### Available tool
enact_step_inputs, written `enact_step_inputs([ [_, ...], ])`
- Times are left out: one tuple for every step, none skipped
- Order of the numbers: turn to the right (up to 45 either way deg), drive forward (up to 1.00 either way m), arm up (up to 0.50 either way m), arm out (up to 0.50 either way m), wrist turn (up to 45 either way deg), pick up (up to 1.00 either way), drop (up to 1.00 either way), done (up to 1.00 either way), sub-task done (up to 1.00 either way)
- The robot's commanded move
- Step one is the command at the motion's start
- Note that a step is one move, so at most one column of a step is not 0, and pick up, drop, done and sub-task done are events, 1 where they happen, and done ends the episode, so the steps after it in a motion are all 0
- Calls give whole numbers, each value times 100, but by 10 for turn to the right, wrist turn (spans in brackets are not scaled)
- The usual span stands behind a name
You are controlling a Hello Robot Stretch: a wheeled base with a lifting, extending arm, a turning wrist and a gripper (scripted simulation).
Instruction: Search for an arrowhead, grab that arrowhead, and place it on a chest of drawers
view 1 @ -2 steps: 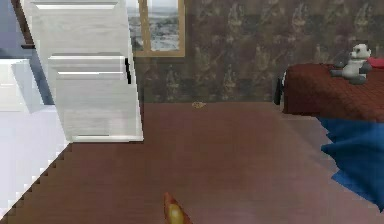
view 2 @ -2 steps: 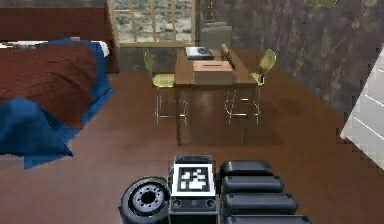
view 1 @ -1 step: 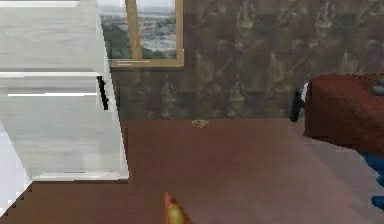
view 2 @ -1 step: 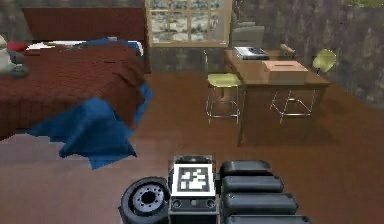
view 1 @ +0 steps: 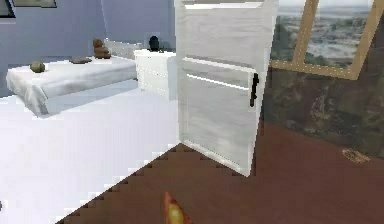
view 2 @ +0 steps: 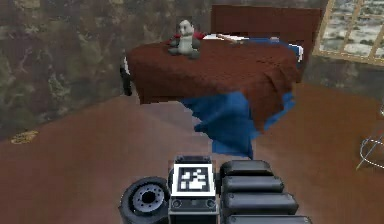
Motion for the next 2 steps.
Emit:
enact_step_inputs([
  [0,50,0,0,0,0,0,0,0],
  [-240,0,0,0,0,0,0,0,0],
])
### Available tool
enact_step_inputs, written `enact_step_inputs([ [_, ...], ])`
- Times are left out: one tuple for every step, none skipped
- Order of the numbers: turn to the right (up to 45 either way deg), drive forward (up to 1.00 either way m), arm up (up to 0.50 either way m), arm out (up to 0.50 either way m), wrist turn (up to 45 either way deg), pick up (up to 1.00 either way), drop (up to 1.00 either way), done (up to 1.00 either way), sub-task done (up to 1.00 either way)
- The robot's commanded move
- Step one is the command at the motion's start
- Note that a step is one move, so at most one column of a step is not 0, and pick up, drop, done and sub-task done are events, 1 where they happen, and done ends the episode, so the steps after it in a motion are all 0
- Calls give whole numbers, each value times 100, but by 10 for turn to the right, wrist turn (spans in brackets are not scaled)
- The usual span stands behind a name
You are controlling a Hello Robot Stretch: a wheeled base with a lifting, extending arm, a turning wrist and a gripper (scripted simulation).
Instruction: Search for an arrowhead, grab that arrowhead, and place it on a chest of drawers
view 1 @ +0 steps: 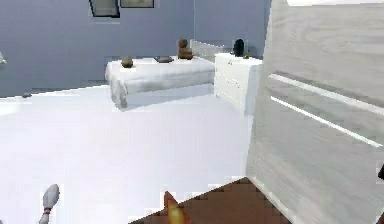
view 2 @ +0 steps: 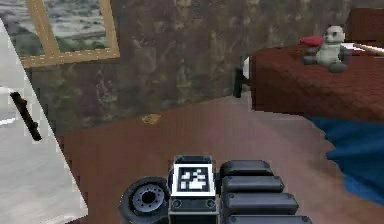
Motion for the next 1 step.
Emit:
enact_step_inputs([
  [0,100,0,0,0,0,0,0,0],
])
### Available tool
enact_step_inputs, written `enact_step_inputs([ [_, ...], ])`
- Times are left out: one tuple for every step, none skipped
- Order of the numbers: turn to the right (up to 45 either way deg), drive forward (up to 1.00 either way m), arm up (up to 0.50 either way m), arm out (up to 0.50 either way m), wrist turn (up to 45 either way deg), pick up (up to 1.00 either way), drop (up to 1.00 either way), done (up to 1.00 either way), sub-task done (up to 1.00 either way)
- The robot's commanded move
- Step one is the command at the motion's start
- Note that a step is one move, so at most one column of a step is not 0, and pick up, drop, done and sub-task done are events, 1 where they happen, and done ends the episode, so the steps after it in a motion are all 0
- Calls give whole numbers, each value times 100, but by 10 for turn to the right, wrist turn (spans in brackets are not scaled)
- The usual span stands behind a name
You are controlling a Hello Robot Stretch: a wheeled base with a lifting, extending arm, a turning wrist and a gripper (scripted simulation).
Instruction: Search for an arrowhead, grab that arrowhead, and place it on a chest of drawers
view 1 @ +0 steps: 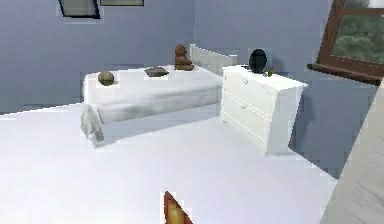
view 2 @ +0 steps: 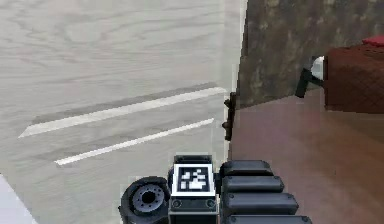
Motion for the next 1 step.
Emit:
enact_step_inputs([
  [-30,0,0,0,0,0,0,0,0],
])
